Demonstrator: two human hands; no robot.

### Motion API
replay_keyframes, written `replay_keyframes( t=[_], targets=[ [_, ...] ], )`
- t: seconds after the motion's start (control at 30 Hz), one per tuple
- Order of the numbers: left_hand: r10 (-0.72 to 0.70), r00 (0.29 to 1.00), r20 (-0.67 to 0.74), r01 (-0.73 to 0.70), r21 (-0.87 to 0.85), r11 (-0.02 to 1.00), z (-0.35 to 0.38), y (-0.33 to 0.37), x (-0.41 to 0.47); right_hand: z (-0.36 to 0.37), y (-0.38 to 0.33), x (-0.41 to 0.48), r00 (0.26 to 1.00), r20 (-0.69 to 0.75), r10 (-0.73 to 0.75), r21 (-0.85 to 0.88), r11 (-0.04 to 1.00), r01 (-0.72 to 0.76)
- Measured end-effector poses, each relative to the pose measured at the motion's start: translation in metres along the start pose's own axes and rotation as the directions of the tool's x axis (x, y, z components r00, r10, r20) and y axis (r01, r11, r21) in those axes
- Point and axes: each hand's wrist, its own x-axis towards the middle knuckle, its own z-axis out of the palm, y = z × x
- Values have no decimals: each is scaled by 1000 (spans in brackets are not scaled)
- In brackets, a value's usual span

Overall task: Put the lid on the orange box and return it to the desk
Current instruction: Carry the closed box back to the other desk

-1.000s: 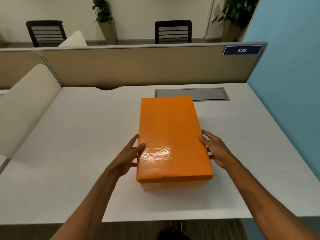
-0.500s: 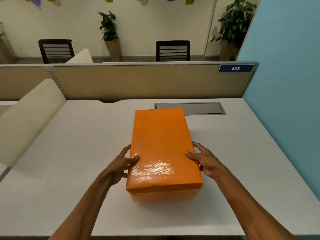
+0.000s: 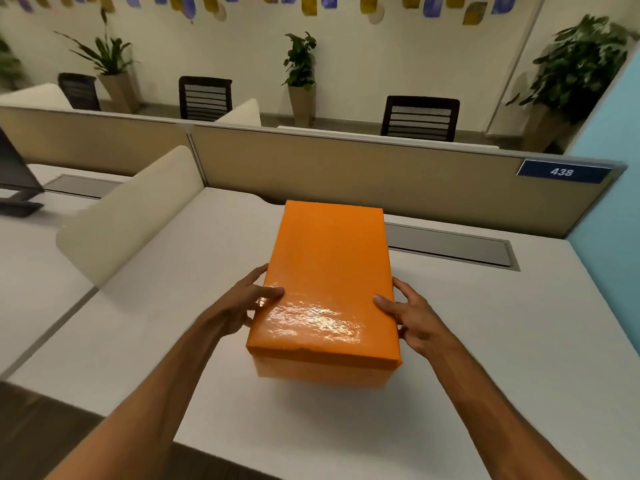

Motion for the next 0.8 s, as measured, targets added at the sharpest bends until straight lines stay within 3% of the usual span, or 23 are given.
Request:
replay_keyframes(
  t=[0.37,0.8],
  targets=[
    [21,998,-51,-22,-13,1000,-100,6,16,96,-16,54,997,74,12,19,1000,-13],
    [54,999,3,-54,14,998,-296,11,97,280,-10,140,999,-16,-37,36,999,37]
  ],
)
